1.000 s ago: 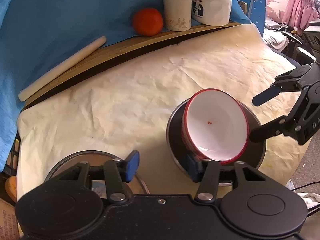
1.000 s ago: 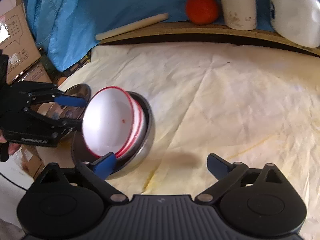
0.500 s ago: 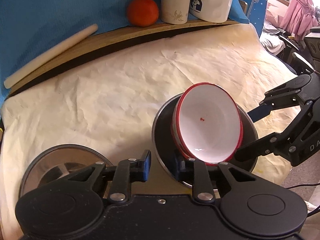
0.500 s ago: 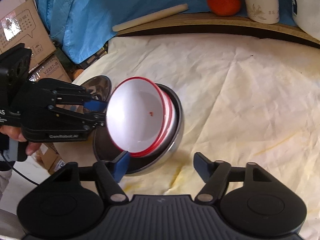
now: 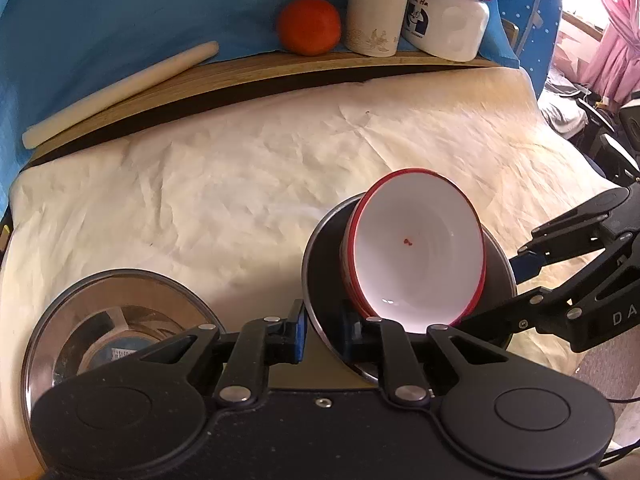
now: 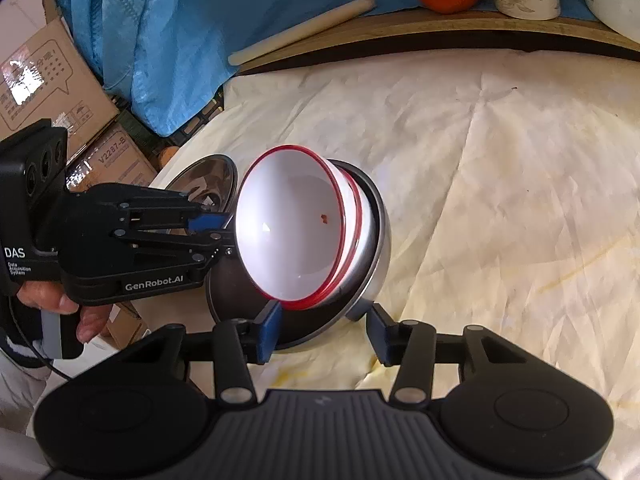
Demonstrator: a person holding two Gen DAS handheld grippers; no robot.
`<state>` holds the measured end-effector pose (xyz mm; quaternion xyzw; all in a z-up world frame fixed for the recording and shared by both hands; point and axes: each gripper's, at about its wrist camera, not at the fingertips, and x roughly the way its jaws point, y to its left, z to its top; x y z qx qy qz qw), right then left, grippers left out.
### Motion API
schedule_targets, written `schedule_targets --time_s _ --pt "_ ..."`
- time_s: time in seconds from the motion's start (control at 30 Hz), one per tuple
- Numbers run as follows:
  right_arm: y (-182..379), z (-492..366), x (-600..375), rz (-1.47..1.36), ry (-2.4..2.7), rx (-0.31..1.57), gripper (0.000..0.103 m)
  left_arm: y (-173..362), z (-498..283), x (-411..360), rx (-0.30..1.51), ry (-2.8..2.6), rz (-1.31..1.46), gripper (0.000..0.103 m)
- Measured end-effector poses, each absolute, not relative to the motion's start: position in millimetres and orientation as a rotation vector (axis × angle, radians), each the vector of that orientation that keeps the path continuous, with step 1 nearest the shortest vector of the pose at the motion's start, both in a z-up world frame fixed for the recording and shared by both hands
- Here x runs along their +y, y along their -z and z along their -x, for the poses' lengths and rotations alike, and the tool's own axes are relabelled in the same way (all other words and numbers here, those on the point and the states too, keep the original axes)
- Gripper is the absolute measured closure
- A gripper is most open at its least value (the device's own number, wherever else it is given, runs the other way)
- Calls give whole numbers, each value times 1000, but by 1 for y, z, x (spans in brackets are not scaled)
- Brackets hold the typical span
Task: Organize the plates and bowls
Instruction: 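Lift the steel bowl with nested white bowls and carry it over the plate stack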
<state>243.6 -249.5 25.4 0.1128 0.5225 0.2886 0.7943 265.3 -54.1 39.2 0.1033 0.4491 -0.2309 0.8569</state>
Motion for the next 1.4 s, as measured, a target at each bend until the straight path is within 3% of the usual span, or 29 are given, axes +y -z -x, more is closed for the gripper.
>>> schedule_targets --time_s 1.4 --pt "-53 -252 -232 -176 -608 1027 60 -61 -260 -20 855 390 -6 91"
